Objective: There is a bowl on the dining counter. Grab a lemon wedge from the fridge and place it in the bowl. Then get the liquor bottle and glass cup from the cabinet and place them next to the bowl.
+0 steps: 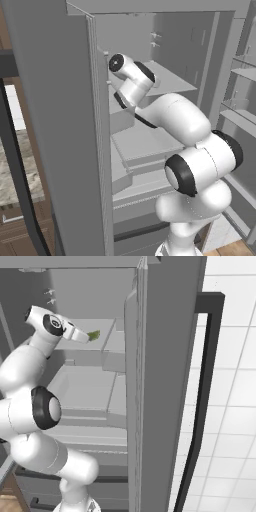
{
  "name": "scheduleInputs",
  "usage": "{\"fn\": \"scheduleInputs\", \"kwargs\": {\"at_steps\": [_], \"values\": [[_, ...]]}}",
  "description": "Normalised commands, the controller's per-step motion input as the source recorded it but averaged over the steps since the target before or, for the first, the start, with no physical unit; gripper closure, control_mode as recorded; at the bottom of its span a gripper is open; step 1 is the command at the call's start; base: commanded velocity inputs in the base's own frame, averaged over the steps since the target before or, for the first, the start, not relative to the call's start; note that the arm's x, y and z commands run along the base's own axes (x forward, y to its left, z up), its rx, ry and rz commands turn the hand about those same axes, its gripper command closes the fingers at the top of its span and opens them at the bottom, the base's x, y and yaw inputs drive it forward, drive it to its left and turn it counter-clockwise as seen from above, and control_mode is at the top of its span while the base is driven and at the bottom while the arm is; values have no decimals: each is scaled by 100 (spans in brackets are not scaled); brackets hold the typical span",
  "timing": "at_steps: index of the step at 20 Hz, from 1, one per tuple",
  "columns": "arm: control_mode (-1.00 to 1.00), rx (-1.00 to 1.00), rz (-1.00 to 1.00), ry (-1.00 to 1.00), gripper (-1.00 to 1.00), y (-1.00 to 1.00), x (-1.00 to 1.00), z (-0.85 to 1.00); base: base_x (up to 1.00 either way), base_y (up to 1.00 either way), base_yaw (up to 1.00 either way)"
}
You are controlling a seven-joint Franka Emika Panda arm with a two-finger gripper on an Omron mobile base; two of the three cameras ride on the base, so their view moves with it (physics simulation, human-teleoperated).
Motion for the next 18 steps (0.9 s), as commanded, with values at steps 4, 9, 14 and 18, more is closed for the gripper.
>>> {"fn": "scheduleInputs", "kwargs": {"at_steps": [4, 9, 14, 18], "values": [[-100, -1, 0, 0, -100, -16, 17, -24, 0, 0, 0], [-100, 0, 0, 0, -100, -7, 7, -13, 0, 0, 0], [-100, 0, 0, 0, 100, 0, 6, -12, 0, 0, 0], [-100, 0, 0, 0, 100, -1, 4, -14, 0, 0, 0]]}}
